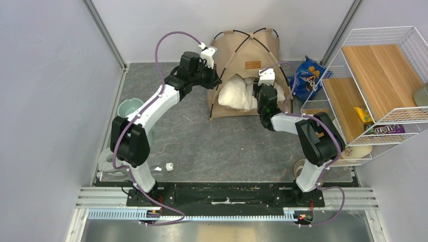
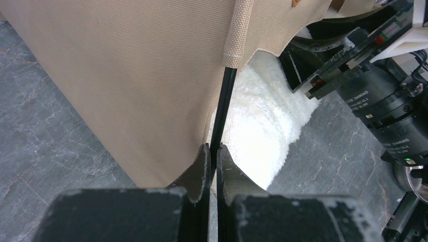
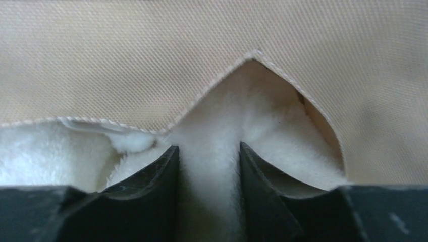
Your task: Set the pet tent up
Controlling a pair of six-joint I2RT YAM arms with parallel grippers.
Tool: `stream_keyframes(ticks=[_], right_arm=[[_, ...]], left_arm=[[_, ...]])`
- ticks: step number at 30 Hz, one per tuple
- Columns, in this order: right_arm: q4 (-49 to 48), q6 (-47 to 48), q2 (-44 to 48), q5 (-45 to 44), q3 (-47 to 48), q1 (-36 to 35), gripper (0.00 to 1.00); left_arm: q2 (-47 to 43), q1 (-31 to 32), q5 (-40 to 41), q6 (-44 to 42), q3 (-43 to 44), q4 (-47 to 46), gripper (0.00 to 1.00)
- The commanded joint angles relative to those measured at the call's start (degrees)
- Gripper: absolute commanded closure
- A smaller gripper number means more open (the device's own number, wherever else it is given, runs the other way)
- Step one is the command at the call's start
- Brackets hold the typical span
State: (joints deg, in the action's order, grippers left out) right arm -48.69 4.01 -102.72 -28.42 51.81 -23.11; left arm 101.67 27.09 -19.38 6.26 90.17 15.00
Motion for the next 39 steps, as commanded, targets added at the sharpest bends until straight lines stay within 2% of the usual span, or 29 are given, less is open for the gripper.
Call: stream_keyframes(ticks=[1, 3, 5, 10, 15, 20, 22, 26, 31, 34, 39], right_arm=[[11.9, -6.4, 9.5, -3.4, 0.0, 0.1, 0.44], [26.6, -10.7, 13.8, -3.6, 4.1, 0.2, 0.35], [36.2, -13.4, 16.7, -2.4, 6.6, 0.2, 0.27], [46.9, -17.3, 22.8, 0.4, 7.6, 0.2, 0.11], [58.3, -17.6, 22.6, 10.9, 10.8, 0.1, 0.10], [57.7, -20.1, 23.2, 14.0, 7.9, -1.5, 0.10], [57.3, -20.4, 22.7, 14.0, 7.3, -2.7, 0.10], [56.4, -20.8, 19.9, 14.3, 7.0, -4.9, 0.10], [56.5, -23.2, 16.9, 14.4, 7.5, -6.1, 0.06], [56.3, -24.3, 16.1, 15.0, 7.5, -6.2, 0.04], [55.1, -25.1, 13.6, 15.3, 7.2, -6.2, 0.05]], left_arm=[[0.6, -0.2, 0.3, 0.6, 2.9, 1.6, 0.98], [0.8, -0.2, 0.2, 0.6, 3.1, 1.7, 0.98], [0.9, -0.3, 0.2, 0.7, 3.3, 1.6, 0.98], [1.3, -0.3, 0.4, 0.9, 3.2, 1.6, 0.98], [1.4, -0.3, 0.9, 0.5, 3.1, 1.8, 0.98], [1.3, -0.2, 1.4, 0.2, 3.1, 2.2, 0.98], [1.3, -0.3, 1.5, 0.2, 3.1, 2.2, 0.94], [0.7, -0.2, 1.2, 0.2, 2.8, 2.1, 0.70], [-1.7, -0.2, 1.1, -1.2, -0.4, 0.5, 0.49], [-4.5, -0.3, 1.3, -1.6, -4.7, -3.0, 0.41], [-6.5, -0.2, 2.1, -1.3, -10.5, -6.6, 0.38]])
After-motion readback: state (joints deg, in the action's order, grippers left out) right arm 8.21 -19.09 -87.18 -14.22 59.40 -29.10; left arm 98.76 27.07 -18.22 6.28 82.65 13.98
